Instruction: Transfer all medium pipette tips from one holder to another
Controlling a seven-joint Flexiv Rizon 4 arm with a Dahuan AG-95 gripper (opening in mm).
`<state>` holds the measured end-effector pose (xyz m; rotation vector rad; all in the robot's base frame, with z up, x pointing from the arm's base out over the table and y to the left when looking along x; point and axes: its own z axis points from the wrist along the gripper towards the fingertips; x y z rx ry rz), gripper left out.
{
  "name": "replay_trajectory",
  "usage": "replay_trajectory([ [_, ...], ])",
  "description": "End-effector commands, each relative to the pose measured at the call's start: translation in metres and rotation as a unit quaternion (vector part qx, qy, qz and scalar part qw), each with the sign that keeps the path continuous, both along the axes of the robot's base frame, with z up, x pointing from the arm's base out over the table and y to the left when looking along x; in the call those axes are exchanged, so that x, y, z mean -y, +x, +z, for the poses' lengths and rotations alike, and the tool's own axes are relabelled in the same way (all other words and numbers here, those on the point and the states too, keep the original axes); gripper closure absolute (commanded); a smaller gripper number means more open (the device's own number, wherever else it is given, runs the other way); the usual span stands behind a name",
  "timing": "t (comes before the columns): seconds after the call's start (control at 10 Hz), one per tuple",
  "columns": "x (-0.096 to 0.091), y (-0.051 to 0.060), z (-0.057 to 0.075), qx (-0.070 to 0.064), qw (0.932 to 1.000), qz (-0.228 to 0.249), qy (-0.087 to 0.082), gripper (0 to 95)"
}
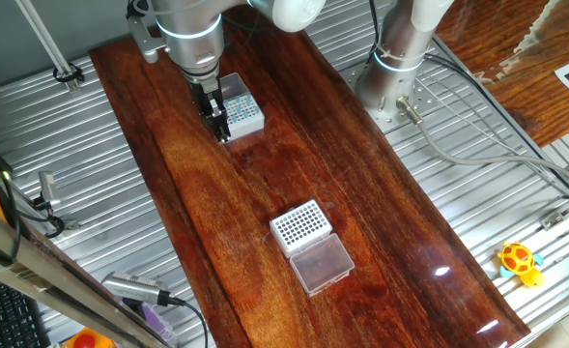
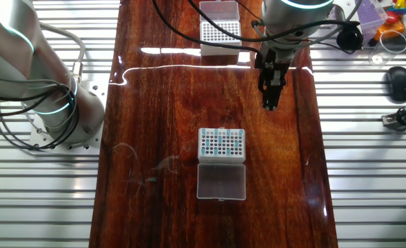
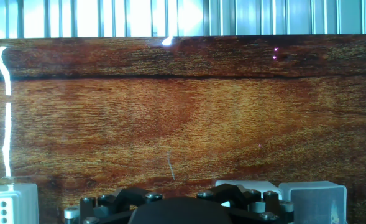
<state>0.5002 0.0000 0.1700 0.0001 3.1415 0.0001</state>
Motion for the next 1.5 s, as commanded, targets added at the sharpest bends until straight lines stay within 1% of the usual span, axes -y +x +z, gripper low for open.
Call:
replay_trajectory([
  [0.1, 0.0002, -0.0013, -0.0006, 0.004, 0.9999, 0.011, 0.012, 95.0],
  [0.3, 0.0001, -0.0032, 0.0002, 0.002, 1.0, 0.009, 0.0, 95.0],
  [0.4, 0.0001, -0.0033, 0.0, 0.002, 0.9999, 0.01, 0.004, 95.0],
  [1.5, 0.0002, -0.0036, -0.0002, 0.001, 0.9999, 0.012, 0.003, 95.0],
])
